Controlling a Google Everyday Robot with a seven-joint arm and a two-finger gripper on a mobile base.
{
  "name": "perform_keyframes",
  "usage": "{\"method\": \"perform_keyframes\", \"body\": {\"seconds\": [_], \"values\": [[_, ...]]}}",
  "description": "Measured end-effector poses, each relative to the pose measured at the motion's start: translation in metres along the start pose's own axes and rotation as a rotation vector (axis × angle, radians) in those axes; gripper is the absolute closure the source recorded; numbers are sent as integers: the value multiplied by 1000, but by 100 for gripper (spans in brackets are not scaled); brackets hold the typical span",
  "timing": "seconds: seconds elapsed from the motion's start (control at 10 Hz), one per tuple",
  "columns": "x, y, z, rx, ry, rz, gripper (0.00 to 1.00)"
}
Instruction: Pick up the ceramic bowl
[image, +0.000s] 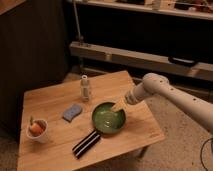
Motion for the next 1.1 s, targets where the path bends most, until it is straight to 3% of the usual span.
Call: {"method": "perform_keyframes", "body": {"seconds": [0.3,0.5,0.6,0.9,1.1], "values": [[1,-1,1,5,4,4,20],[-2,-1,7,48,24,22,20],[-4,1,5,98,19,33,20],[16,-2,-25,179,-4,66,20],[46,-12,-50,191,-11,126,20]]}}
